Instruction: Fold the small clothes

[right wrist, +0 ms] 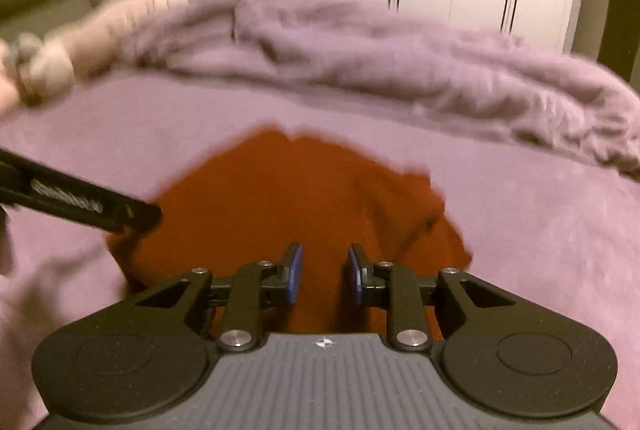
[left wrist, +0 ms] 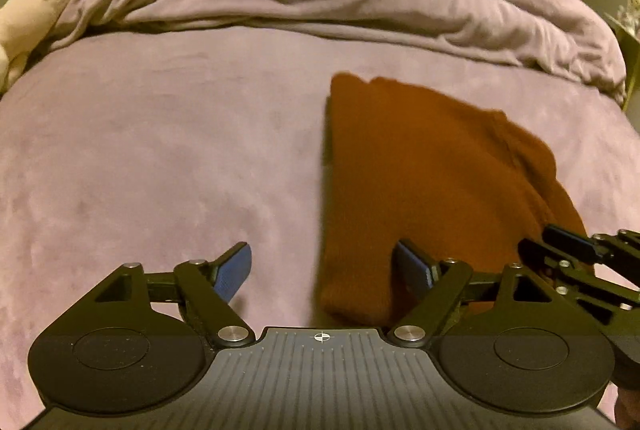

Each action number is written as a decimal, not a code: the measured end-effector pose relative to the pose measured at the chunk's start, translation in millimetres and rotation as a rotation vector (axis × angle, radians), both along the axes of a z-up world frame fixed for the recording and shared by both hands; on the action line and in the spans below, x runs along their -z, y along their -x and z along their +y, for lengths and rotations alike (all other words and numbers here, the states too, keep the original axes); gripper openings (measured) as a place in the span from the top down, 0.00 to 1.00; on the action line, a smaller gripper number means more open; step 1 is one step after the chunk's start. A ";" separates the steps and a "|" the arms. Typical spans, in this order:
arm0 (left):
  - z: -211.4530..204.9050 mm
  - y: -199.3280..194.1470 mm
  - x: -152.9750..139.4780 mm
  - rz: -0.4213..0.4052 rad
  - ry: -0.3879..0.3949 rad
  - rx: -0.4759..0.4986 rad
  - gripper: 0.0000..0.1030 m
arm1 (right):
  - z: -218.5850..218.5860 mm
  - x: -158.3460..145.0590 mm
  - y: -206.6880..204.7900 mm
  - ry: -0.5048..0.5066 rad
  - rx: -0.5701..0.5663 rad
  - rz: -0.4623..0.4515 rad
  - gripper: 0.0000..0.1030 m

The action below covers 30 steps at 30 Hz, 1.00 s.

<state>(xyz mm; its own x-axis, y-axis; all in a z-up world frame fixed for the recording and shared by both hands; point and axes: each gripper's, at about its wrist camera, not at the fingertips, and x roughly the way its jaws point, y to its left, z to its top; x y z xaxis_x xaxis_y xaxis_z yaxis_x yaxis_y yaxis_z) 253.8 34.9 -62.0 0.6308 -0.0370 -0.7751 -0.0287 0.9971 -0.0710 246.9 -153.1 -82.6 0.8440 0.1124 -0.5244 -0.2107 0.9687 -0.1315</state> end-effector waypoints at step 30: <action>-14.2 -49.2 0.5 -0.087 -0.064 -0.033 0.14 | -6.1 3.3 -80.5 0.174 0.175 -0.053 0.74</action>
